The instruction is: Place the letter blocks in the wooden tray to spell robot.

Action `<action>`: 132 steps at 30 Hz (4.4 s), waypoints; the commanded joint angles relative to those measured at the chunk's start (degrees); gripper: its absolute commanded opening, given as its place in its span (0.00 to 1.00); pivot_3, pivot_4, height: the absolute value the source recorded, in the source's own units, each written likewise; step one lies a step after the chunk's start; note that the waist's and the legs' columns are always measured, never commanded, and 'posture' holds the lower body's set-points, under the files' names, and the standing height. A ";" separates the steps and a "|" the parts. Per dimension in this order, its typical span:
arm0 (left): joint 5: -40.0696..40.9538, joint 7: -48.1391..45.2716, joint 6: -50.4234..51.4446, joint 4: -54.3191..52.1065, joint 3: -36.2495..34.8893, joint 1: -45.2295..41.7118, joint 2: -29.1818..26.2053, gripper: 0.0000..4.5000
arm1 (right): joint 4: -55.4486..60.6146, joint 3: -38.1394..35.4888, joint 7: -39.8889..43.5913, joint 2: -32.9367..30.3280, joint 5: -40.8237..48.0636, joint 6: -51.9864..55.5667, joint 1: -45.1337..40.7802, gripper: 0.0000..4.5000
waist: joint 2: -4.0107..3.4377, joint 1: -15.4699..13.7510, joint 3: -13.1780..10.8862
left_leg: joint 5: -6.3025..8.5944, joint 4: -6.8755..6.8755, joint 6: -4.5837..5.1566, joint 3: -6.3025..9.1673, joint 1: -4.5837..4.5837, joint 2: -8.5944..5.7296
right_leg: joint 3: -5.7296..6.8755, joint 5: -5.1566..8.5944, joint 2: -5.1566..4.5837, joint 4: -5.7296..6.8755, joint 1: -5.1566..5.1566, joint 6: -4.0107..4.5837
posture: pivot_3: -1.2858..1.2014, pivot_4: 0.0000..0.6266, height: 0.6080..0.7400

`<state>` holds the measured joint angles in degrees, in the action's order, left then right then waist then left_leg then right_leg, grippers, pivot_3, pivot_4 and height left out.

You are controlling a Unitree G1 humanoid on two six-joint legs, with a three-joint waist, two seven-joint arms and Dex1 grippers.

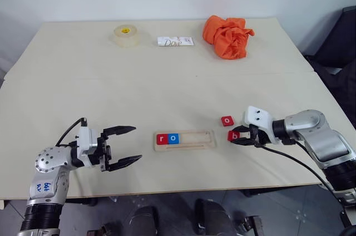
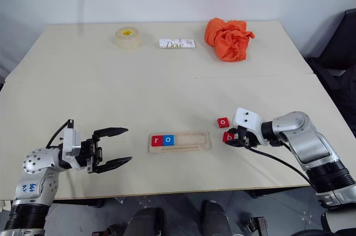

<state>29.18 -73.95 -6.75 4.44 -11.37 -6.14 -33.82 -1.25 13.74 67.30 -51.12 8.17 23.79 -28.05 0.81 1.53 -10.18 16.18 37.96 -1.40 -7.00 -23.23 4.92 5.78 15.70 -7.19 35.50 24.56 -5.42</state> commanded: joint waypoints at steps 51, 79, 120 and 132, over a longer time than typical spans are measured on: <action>0.96 -3.15 -5.36 4.54 -1.44 -1.00 -2.36 1.00 | 10.65 24.13 -4.17 20.63 -5.32 26.56 -24.05 0.33 | -0.08 0.17 -0.04 | 0.04 0.00 -0.04 -0.06 -0.09 0.05 | 0.01 0.05 0.02 0.14 0.20 0.08 | 0.52 0.24 1.00; 0.42 -4.04 -6.54 9.76 -0.63 -5.50 -0.75 1.00 | 20.93 -12.35 -3.15 11.72 12.00 13.53 3.57 0.99 | -0.03 -0.56 -0.02 | 0.11 -0.01 -0.04 -0.01 -0.08 0.03 | 0.08 0.04 0.02 -0.02 0.04 0.07 | 0.52 0.24 1.00; 0.63 -10.07 -6.85 16.33 -0.47 -10.36 -0.56 1.00 | 22.35 -29.27 -20.22 7.76 16.00 14.26 24.36 0.99 | -0.03 -0.09 -0.02 | 0.04 0.00 -0.06 0.03 0.02 0.04 | 0.03 0.04 0.06 0.04 -0.01 0.06 | 0.52 0.24 1.00; 0.71 -9.18 -6.79 14.35 -0.07 -9.52 0.56 1.00 | 23.88 -19.60 -44.27 23.14 11.79 29.06 11.10 0.99 | -0.03 -0.40 -0.01 | 0.05 0.01 -0.07 0.07 -0.05 0.12 | 0.03 0.09 0.15 0.08 0.03 0.15 | 0.52 0.24 1.00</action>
<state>29.13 -83.38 -13.02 20.97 -11.11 -15.92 -33.60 22.15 -5.97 24.89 -28.26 21.00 52.63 -16.54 0.77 1.13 -10.20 16.24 37.97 -1.47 -6.95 -23.29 5.04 5.81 15.79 -7.04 35.57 24.59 -5.26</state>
